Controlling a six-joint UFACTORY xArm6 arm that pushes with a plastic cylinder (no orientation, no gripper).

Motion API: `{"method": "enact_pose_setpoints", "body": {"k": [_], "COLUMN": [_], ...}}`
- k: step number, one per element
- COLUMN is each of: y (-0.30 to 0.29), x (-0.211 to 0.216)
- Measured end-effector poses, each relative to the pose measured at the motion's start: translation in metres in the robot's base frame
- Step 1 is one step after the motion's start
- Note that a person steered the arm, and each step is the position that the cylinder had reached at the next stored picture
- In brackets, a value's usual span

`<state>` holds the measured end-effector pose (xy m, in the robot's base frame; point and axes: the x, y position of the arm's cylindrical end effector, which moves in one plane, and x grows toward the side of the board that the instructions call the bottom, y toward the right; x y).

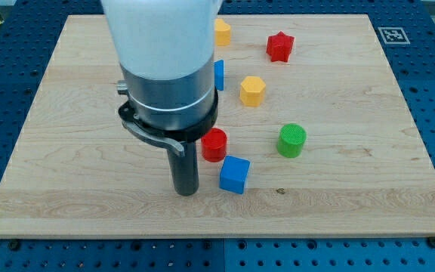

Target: Place red circle and green circle diagonally top right to the blue cube

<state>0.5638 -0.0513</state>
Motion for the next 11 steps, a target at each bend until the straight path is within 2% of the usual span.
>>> {"method": "enact_pose_setpoints", "body": {"k": [3, 4, 11], "y": [-0.006, 0.006, 0.159], "x": [-0.050, -0.051, -0.051]}}
